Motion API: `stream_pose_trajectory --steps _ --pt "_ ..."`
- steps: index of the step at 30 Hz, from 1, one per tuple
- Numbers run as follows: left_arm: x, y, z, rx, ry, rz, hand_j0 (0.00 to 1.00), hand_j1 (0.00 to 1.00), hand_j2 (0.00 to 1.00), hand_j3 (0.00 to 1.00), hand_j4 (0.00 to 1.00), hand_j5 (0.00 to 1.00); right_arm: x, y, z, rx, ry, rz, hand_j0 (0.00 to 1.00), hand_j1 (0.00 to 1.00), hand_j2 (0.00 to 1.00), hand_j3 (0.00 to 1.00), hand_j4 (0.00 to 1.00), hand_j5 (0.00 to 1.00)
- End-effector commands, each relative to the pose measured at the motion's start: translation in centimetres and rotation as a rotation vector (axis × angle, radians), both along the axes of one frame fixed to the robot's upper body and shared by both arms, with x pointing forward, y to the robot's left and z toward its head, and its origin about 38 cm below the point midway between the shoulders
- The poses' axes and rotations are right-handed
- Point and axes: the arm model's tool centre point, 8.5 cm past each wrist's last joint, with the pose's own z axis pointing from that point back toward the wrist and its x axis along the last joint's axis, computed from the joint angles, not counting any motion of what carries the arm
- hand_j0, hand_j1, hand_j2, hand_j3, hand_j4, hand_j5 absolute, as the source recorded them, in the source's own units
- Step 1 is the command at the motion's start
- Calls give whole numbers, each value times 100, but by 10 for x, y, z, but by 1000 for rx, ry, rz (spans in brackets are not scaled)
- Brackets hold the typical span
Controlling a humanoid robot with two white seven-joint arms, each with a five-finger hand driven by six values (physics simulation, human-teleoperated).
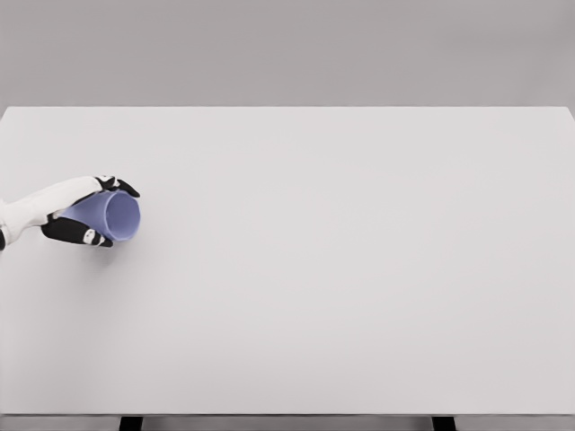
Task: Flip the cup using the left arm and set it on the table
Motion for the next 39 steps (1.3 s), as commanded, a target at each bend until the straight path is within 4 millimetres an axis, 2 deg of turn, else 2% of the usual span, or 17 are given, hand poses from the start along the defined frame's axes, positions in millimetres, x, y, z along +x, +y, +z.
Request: stream_pose_trajectory --steps 1,5,10,12,21,23,26,30,35,39 --pt "-1 -7 8 -79 -56 -54 67 67 67 67 67 67 0 0 0 0 0 0 100 100 100 100 100 100" --pt "-2 -17 16 -233 -86 -90 65 65 65 65 65 65 0 0 0 0 0 -1 100 100 100 100 100 100" --pt "-2 -34 15 -439 -76 -114 66 66 66 66 66 66 0 0 0 0 0 0 100 100 100 100 100 100" --pt "-2 -36 13 -472 -62 -109 67 67 67 67 67 67 0 0 0 0 0 0 100 100 100 100 100 100" --pt "-1 -62 -13 -871 60 -82 68 68 68 68 68 68 0 0 0 0 0 0 100 100 100 100 100 100" --pt "2 -67 -24 -937 89 -55 69 69 69 69 69 69 0 0 0 0 0 -1 100 100 100 100 100 100" --pt "7 -80 -43 -1002 110 -24 69 69 69 69 69 69 0 0 0 0 0 0 100 100 100 100 100 100" --pt "7 -90 -53 -1066 126 -11 69 69 69 69 69 69 0 0 0 0 0 -1 100 100 100 100 100 100" --pt "14 -93 -81 -1102 165 72 68 68 68 68 68 68 0 0 0 0 0 0 100 100 100 100 100 100" --pt "14 -100 -94 -1110 191 89 68 68 68 68 68 68 0 0 0 0 0 0 100 100 100 100 100 100"
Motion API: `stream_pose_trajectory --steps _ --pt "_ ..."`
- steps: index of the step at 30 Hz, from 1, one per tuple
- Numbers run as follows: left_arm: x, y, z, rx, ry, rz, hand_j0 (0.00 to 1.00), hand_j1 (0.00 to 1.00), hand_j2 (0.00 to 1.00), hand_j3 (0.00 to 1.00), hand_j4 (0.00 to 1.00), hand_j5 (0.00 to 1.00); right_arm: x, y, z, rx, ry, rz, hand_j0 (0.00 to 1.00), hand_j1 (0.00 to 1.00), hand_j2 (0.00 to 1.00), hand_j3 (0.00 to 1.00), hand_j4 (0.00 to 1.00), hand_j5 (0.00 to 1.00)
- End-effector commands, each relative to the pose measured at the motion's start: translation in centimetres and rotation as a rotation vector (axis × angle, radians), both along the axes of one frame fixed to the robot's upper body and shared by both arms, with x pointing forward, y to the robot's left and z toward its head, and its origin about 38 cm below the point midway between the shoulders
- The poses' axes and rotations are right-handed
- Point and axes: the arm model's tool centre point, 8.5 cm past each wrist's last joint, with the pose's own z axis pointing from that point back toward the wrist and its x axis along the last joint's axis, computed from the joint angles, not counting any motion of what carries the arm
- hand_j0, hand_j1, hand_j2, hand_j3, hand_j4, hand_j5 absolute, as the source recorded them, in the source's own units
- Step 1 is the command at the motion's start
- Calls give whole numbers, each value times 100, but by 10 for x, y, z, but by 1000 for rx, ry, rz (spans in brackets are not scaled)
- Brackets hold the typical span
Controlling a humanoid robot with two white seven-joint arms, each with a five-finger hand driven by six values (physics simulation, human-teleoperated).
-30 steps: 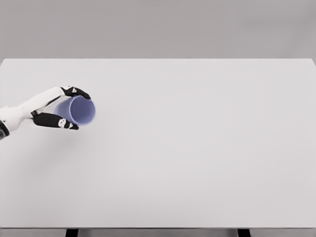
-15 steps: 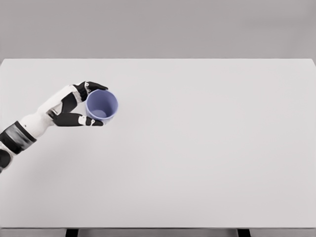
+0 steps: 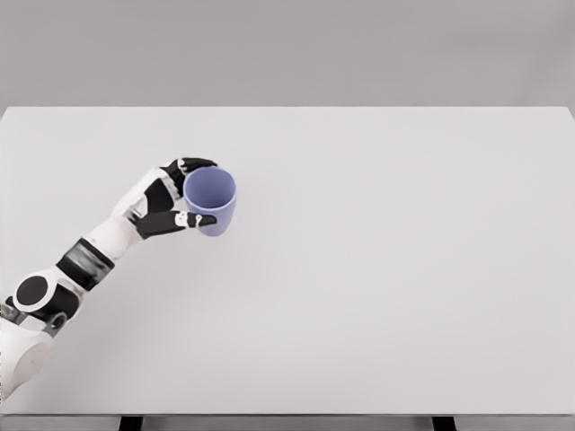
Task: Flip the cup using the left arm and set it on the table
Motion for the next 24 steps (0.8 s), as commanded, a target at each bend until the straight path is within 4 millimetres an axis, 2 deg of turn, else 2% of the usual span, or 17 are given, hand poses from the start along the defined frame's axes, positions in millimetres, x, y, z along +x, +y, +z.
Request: stream_pose_trajectory --steps 1,5,17,18,21,24 --pt "0 -4 -8 -8 21 5 68 68 68 68 68 68 0 0 0 0 0 1 100 100 100 100 100 100" --pt "-2 -9 -21 -4 50 -1 68 68 68 68 68 68 0 0 0 0 0 1 100 100 100 100 100 100" --pt "-1 -10 -36 -8 84 21 69 69 69 69 69 69 0 0 0 0 0 -1 100 100 100 100 100 100" --pt "-1 -10 -35 -10 81 19 73 73 73 73 73 73 0 0 0 0 0 1 100 100 100 100 100 100" --pt "-1 -10 -35 -9 80 19 100 100 100 100 100 100 0 0 0 0 0 1 100 100 100 100 100 100" --pt "-1 -11 -34 -9 79 18 100 100 100 100 100 100 0 0 0 0 0 1 100 100 100 100 100 100"
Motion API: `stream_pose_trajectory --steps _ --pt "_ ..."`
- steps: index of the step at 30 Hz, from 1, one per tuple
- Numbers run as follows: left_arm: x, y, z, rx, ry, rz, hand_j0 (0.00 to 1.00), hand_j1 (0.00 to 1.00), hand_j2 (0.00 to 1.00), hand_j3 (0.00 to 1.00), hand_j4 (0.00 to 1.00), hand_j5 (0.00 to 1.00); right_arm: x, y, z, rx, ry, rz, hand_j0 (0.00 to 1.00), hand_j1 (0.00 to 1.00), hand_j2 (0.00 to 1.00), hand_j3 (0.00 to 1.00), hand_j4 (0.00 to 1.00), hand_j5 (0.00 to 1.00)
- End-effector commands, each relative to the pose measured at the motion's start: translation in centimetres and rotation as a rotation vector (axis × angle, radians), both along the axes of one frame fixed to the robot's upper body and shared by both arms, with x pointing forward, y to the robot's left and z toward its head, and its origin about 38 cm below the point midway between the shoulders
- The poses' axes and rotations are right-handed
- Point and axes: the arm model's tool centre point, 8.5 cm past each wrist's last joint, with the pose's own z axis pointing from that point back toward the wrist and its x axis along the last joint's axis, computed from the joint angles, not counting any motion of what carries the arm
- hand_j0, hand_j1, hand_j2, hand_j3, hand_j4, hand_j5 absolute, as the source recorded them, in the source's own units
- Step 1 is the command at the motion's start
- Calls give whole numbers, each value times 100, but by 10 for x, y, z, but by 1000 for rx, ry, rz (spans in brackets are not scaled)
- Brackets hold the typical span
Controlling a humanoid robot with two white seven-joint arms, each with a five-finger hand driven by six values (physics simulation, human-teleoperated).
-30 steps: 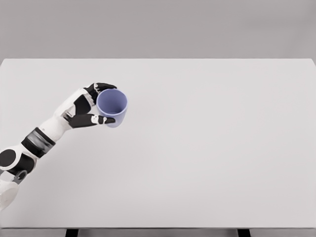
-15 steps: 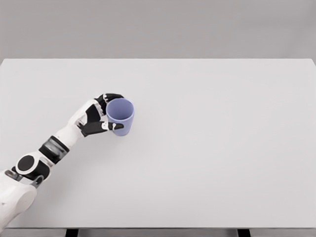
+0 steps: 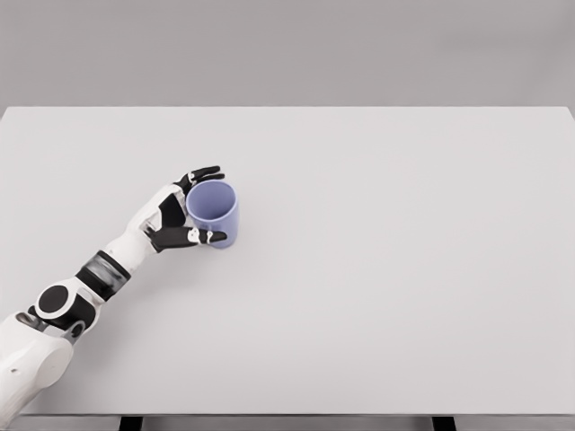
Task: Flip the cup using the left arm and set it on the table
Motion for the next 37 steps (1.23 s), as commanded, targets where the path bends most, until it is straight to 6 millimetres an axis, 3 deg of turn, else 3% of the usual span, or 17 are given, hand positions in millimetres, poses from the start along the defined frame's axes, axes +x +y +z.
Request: stream_pose_trajectory --steps 1,14,18,23,27,32,37 --pt "0 -1 0 5 -4 0 100 100 100 100 100 100 0 0 0 0 0 0 100 100 100 100 100 100" --pt "-8 6 4 9 -16 -11 100 100 100 100 100 100 0 0 0 0 0 0 100 100 100 100 100 100" --pt "-10 25 16 42 -31 -10 100 100 100 100 100 100 0 0 0 0 0 -1 100 100 100 100 100 100" --pt "-13 62 23 81 -4 25 100 100 100 100 100 100 0 0 0 0 0 0 100 100 100 100 100 100" --pt "-12 107 58 142 -80 62 100 100 100 100 100 100 0 0 0 0 0 0 100 100 100 100 100 100" --pt "-29 134 117 265 -359 -217 100 100 100 100 100 100 0 0 0 0 0 -1 100 100 100 100 100 100" --pt "-34 139 122 298 -403 -250 100 100 100 100 100 100 0 0 0 0 0 0 100 100 100 100 100 100"
